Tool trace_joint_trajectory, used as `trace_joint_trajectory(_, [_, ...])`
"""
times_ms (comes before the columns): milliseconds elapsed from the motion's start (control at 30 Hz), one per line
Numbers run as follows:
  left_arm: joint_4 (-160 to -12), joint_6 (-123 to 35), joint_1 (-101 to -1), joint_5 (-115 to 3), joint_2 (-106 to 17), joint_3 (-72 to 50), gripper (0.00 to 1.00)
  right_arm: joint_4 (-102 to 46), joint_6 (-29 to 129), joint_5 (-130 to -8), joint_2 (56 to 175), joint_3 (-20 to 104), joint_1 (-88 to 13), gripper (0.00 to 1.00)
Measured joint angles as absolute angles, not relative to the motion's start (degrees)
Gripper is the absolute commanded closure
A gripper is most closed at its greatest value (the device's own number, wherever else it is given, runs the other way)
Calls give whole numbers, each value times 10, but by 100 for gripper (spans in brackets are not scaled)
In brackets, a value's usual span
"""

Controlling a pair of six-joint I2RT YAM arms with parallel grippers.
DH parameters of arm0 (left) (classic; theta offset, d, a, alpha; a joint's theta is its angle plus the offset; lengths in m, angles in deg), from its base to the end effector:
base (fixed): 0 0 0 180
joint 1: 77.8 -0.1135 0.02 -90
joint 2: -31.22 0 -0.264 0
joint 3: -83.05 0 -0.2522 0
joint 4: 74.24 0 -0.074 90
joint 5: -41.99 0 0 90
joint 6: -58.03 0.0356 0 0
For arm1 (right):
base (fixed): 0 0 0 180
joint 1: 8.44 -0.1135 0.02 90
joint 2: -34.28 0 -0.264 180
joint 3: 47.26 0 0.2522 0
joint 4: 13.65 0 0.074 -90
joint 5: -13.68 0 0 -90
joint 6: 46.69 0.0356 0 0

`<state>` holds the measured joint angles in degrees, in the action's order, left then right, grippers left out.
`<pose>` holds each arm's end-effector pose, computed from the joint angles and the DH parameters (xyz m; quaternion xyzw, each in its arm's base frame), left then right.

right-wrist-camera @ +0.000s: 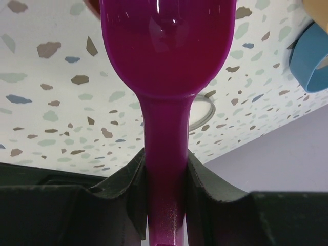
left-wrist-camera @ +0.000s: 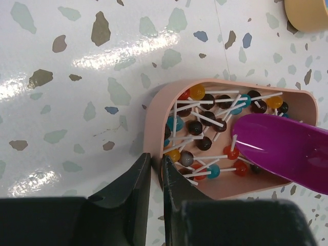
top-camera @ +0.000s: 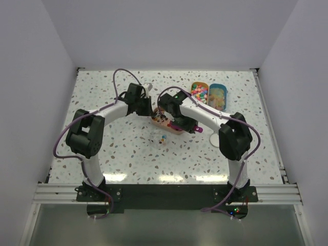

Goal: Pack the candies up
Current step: Scoop the fake candies from the storage box.

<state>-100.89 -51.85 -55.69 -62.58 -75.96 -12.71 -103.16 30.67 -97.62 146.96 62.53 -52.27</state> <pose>0.3677 -0.1591 0.1848 0.0619 0.9299 -0.2338 0.2772 0.2753 0.2463 0.2373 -0.4682 0.8638 -0.1835 0.0298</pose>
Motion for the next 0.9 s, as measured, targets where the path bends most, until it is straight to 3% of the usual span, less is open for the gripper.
trace_joint_trajectory(300, [-1008, -519, -553, -630, -760, -127, 82, -1033, 319, -974, 1558, 695, -528, 100])
trace_joint_trajectory(900, [-996, -524, -553, -654, -760, -133, 84, -1074, 306, -900, 1616, 792, -536, 100])
